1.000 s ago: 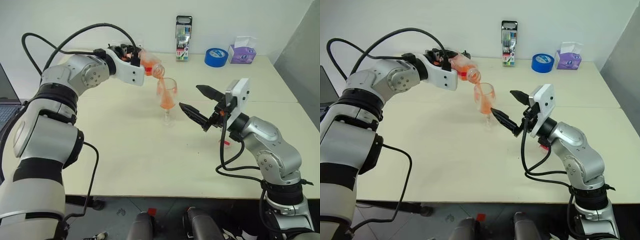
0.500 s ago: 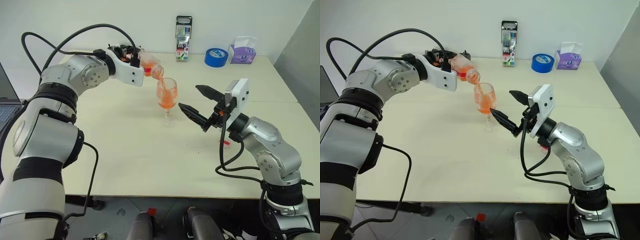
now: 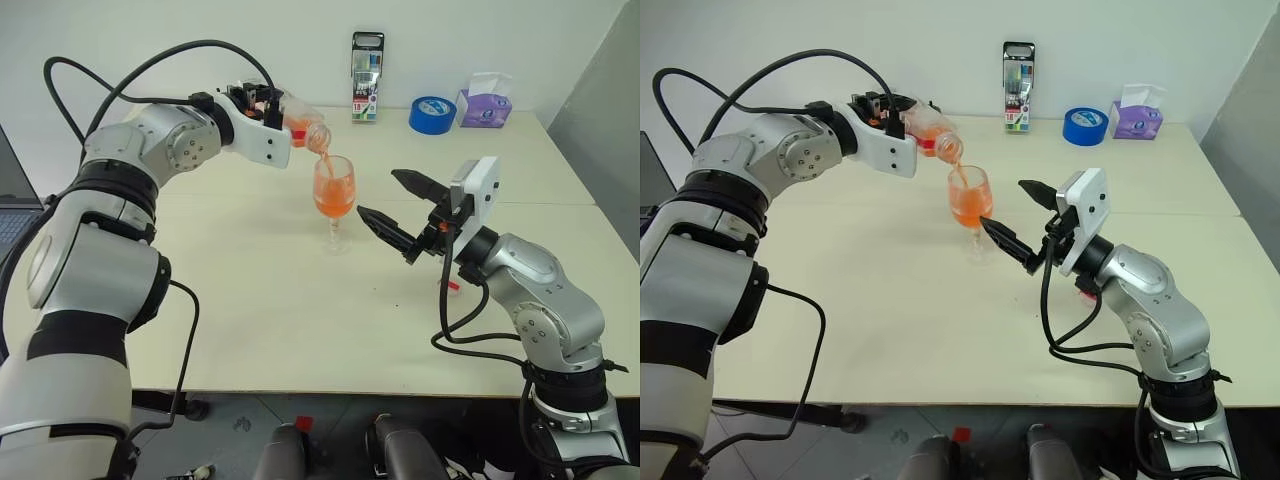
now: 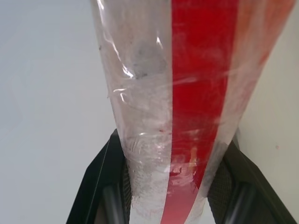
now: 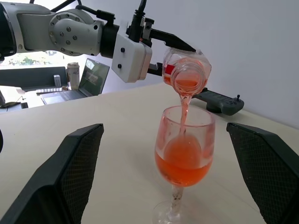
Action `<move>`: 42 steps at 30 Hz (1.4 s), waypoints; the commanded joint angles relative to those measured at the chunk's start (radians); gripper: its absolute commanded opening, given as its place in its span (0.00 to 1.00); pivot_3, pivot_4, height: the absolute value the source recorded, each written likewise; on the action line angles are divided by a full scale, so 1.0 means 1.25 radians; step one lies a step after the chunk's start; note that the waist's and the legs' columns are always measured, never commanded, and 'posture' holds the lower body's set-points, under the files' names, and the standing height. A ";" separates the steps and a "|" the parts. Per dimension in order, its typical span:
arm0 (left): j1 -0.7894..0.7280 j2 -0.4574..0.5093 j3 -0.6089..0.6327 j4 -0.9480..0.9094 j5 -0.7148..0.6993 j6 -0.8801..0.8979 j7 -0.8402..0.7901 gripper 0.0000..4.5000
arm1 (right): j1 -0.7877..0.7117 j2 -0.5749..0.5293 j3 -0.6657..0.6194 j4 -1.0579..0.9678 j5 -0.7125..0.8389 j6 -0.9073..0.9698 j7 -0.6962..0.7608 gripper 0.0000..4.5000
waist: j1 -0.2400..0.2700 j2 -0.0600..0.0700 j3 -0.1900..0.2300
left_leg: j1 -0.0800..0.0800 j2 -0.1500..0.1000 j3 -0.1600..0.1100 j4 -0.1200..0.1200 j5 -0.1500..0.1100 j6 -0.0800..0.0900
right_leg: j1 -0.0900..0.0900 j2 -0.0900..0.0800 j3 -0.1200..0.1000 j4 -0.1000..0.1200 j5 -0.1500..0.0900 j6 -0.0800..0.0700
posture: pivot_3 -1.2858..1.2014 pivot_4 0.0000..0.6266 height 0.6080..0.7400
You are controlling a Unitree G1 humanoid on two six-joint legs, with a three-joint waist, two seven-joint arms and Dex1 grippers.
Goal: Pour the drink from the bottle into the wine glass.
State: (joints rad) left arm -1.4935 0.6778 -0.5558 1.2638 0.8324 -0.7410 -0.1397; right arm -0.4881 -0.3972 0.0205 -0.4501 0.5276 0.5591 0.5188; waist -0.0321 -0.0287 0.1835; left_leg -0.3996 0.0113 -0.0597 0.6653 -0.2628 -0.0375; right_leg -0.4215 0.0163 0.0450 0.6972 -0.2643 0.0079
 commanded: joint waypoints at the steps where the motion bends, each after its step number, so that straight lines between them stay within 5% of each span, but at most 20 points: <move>1: -0.035 0.004 0.004 -0.007 -0.004 0.007 0.016 0.37 | -0.002 -0.007 -0.014 -0.035 0.001 -0.003 -0.005 1.00 | 0.000 0.000 0.000 | 0.000 0.000 0.000 0.000 0.000 0.000 | 0.000 0.000 0.000 0.000 0.000 0.000 | 0.52 0.24 1.00; 16: -0.026 -0.014 0.029 -0.003 -0.042 0.012 -0.012 0.37 | 0.000 -0.012 -0.015 -0.033 -0.001 -0.003 -0.007 1.00 | 0.000 0.000 0.000 | 0.000 0.000 0.000 0.000 0.000 0.000 | 0.000 0.000 0.000 0.000 0.000 0.000 | 0.52 0.24 1.00; 25: 0.011 -0.056 0.192 -0.007 -0.270 0.067 -0.213 0.37 | 0.009 -0.018 -0.014 -0.033 -0.001 -0.007 -0.002 1.00 | 0.000 0.000 0.000 | 0.000 0.000 0.000 0.000 0.000 0.000 | 0.000 0.000 0.000 0.001 0.000 0.000 | 0.52 0.24 1.00; 34: 0.062 -0.087 0.418 -0.102 -0.550 0.309 -0.393 0.37 | 0.029 -0.022 -0.014 -0.039 0.007 -0.016 0.017 1.00 | -0.001 0.000 0.000 | 0.000 0.000 0.000 0.001 0.000 0.001 | 0.000 0.000 0.000 0.001 0.000 0.000 | 0.52 0.24 1.00; 42: 0.284 -0.128 0.600 -0.354 -0.734 0.619 -0.267 0.37 | 0.145 -0.091 0.007 -0.132 0.010 -0.044 0.111 1.00 | -0.001 0.000 0.000 | 0.001 0.001 -0.003 0.002 0.000 0.001 | 0.001 -0.002 -0.001 0.002 0.000 0.000 | 0.52 0.24 1.00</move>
State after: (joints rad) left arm -1.1632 0.5216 0.1427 0.9116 -0.0302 -0.0369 -0.5246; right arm -0.3202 -0.4956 0.0266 -0.5575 0.5309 0.5374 0.6186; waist -0.0336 -0.0284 0.1829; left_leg -0.3987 0.0136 -0.0643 0.6680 -0.2622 -0.0367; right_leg -0.4201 0.0137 0.0438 0.6998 -0.2642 0.0078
